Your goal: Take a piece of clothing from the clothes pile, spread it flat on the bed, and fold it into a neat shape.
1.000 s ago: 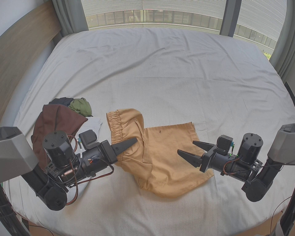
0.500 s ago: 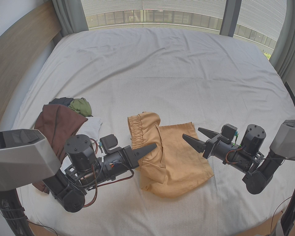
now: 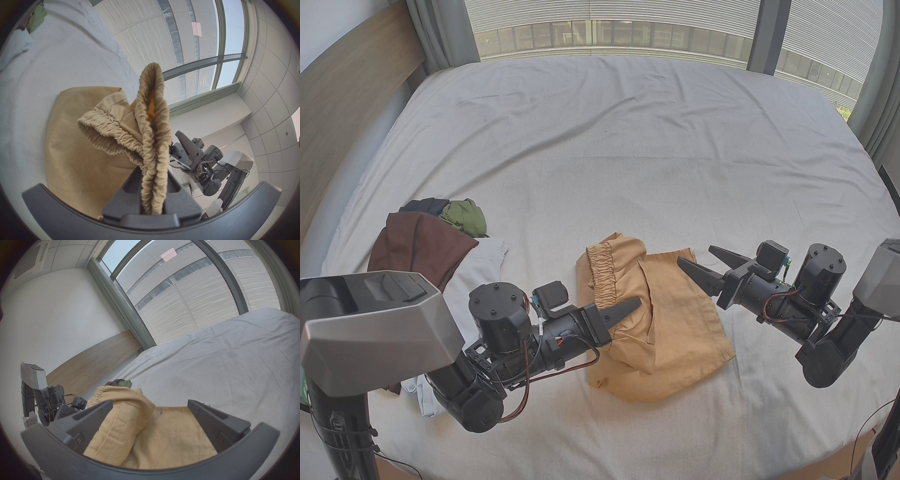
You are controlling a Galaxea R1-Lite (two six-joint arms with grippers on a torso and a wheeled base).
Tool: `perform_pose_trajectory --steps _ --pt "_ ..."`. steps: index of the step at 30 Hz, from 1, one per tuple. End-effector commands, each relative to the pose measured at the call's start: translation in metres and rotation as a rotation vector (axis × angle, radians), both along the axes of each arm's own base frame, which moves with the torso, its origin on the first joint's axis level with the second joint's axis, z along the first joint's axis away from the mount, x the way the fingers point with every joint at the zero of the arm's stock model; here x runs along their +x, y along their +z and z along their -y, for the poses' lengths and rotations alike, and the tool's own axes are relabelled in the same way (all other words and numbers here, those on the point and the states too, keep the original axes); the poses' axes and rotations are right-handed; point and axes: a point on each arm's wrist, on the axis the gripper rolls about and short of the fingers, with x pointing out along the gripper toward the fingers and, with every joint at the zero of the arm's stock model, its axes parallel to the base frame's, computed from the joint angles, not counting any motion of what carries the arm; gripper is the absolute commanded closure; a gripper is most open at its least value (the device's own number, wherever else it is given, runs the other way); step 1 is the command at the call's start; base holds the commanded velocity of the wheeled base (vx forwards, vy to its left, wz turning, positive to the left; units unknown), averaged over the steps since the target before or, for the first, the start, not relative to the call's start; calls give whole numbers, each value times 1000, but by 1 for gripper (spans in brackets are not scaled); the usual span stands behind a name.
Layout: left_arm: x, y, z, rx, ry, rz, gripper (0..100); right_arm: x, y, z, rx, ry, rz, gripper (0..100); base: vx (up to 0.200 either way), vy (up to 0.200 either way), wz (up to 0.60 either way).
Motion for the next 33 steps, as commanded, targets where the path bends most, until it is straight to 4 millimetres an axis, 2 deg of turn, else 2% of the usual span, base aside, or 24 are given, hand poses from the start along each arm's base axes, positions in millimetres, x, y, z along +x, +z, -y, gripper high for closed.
perform_pose_trajectory --steps 1,9,10,27,31,33 --pt "1 -7 3 10 -6 -15 100 0 1 1 1 -1 4 0 0 0 0" --pt "3 -14 4 19 -4 -25 100 0 0 0 0 1 1 0 0 0 0" --pt "3 -13 4 18 -6 -22 0 0 0 0 0 1 1 0 0 0 0" --pt "0 0 11 -12 -6 14 0 -1 -1 1 -4 -1 -5 0 0 0 0" --pt "0 -1 8 -6 2 10 0 -1 -2 1 -5 -1 -8 0 0 0 0" --pt "-2 -2 0 6 23 -3 0 -2 -3 1 -7 1 -14 0 0 0 0"
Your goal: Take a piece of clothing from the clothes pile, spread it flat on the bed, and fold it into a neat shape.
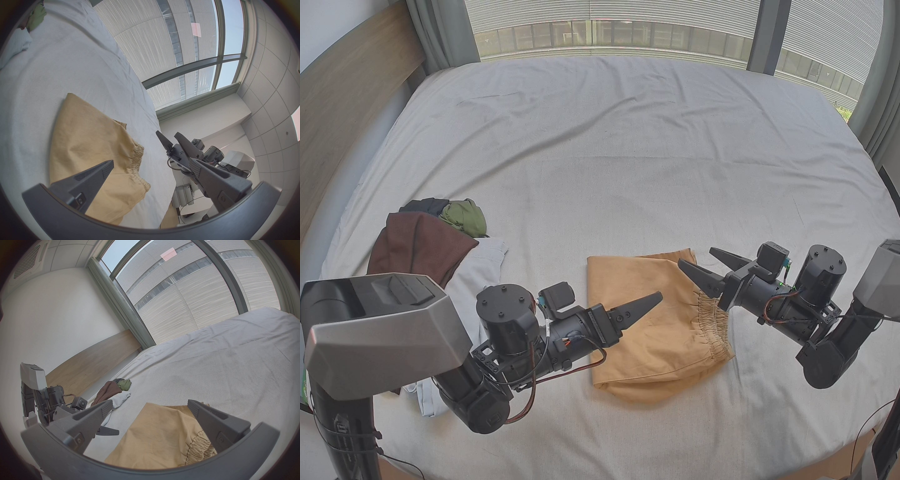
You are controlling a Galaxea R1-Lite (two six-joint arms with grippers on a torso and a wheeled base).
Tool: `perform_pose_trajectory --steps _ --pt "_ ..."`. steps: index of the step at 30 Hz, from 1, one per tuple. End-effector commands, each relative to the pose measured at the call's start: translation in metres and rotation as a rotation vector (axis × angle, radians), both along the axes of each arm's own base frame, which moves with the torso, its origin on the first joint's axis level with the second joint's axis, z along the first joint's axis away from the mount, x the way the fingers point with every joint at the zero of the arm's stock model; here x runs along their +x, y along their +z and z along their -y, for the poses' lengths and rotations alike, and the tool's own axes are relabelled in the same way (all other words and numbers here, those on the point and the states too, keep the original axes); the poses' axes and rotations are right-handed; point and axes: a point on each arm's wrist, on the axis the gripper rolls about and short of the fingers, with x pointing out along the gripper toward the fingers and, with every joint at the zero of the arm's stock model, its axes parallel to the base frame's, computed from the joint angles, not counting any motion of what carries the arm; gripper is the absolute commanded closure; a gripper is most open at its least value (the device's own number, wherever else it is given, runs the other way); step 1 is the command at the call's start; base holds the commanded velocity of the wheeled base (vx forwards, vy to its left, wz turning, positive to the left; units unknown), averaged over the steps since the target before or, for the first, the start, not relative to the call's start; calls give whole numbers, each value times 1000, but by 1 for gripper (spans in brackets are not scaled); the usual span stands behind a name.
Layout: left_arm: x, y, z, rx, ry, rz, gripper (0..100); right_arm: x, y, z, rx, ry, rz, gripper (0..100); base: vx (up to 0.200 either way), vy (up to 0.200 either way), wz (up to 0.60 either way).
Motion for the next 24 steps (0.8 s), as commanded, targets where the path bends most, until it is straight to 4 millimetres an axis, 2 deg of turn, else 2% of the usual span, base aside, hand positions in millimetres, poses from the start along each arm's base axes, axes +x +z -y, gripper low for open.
perform_pose_trajectory --steps 1,13,19,24 --pt "-2 1 -11 13 28 -12 0 -1 -2 -1 -3 3 -7 0 0 0 0" --pt "-5 14 -53 60 121 31 0 -4 -6 -4 -9 15 -23 0 0 0 0" --pt "-6 38 -98 77 231 113 0 -8 -11 -4 -19 19 -47 0 0 0 0" --pt "-13 38 -131 161 246 165 0 -13 -20 -9 -38 42 -79 0 0 0 0"
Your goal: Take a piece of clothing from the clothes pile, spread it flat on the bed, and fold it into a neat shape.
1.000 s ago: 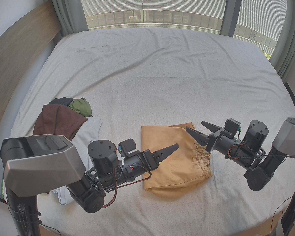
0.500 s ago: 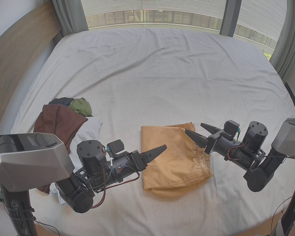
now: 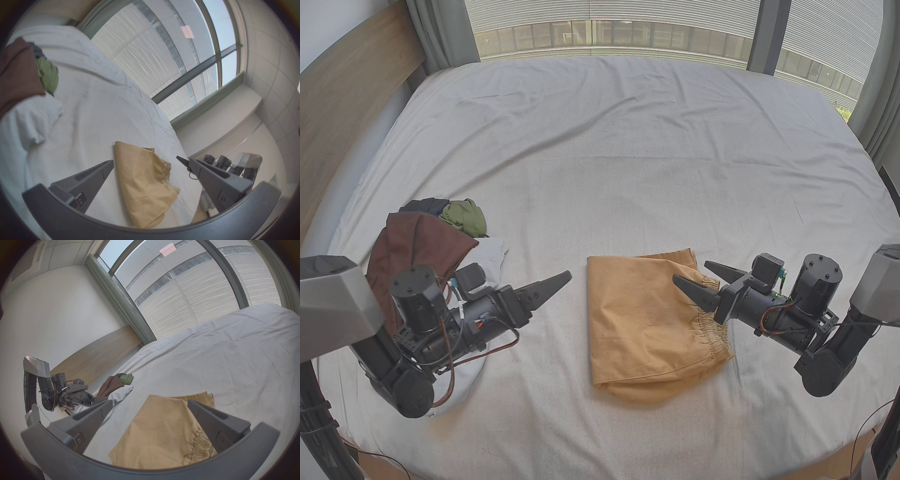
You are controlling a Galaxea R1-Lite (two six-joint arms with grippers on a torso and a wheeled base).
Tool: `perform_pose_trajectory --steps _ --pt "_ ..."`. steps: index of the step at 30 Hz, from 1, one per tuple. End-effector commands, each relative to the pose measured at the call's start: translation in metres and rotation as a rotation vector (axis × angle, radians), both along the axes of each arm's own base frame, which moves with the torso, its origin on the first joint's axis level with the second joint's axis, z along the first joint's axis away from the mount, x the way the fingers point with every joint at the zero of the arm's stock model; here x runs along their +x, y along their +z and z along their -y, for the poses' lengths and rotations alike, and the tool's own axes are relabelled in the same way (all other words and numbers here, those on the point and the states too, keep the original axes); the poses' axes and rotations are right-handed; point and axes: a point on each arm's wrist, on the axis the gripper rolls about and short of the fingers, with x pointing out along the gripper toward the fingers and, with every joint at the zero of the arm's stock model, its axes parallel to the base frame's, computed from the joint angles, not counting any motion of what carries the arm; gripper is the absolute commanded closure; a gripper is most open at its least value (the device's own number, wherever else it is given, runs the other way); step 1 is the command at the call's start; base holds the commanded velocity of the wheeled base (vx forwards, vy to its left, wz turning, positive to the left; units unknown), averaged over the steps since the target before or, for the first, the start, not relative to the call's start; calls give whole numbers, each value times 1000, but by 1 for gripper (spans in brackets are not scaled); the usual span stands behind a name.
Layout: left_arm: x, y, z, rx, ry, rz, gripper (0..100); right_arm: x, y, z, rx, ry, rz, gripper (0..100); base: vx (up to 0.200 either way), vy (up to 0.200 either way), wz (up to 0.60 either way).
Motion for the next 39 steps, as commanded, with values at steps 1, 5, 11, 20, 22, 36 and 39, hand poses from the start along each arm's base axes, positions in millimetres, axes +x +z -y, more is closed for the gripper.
perform_pose_trajectory --steps 1,5,11,20,22,36,39 --pt "-13 9 -35 76 29 64 0 -6 -12 -4 -23 20 -41 0 0 0 0" --pt "-22 4 -49 177 19 116 0 -9 -17 -4 -35 22 -64 0 0 0 0" --pt "-33 -6 -59 297 9 160 0 -18 -25 2 -65 21 -101 0 0 0 0" --pt "-46 -19 -65 365 -8 134 0 -29 -40 17 -145 -5 -153 0 0 0 0" --pt "-48 -21 -65 379 -21 137 0 -31 -42 20 -153 -11 -175 0 0 0 0" --pt "-47 -29 -64 419 -40 144 0 -31 -60 50 -257 -92 -282 0 0 0 0" --pt "-47 -29 -65 420 -40 141 0 -32 -62 51 -262 -93 -298 0 0 0 0"
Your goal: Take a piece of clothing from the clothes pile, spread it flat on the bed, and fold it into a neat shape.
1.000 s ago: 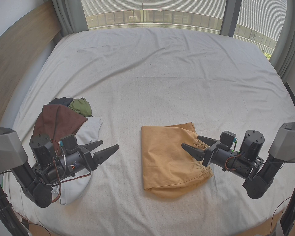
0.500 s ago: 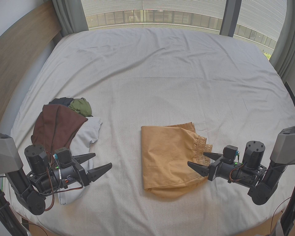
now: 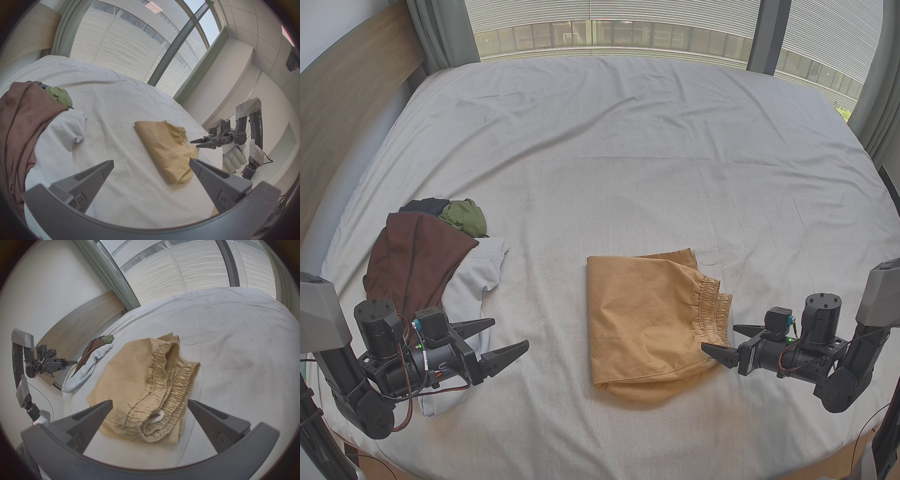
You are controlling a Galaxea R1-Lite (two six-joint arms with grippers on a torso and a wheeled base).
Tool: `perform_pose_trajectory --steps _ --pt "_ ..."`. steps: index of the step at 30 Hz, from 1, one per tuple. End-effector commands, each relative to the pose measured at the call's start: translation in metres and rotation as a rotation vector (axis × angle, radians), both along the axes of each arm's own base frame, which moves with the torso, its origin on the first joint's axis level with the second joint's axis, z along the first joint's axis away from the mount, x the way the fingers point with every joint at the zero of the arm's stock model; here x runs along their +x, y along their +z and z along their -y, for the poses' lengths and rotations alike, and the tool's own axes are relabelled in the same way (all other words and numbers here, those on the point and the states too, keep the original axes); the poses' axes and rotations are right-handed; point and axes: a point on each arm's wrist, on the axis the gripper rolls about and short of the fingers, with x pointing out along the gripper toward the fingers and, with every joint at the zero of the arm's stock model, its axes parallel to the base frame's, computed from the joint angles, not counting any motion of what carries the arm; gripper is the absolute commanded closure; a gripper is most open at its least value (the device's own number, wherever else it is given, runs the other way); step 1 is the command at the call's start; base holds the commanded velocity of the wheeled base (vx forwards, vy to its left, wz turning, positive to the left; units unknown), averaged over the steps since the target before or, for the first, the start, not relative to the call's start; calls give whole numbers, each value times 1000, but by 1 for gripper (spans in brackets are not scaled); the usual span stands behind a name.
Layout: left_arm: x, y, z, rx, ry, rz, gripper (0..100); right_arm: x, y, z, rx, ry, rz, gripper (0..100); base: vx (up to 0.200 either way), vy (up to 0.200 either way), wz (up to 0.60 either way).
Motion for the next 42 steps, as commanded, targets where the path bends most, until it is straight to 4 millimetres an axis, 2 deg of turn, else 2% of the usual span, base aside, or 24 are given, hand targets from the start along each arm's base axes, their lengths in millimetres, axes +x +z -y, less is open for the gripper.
perform_pose_trajectory --steps 1,11,29,42 --pt "0 -2 0 1 0 -6 0 -1 -4 3 -5 -9 -23 0 0 0 0" --pt "0 -1 0 1 0 -3 0 1 -34 2 -30 -13 -129 0 0 0 0" --pt "-1 -1 1 2 -7 -4 0 0 -36 -13 114 15 -224 0 0 0 0" --pt "-2 0 1 1 -7 -1 0 11 -44 -19 161 9 -181 0 0 0 0"
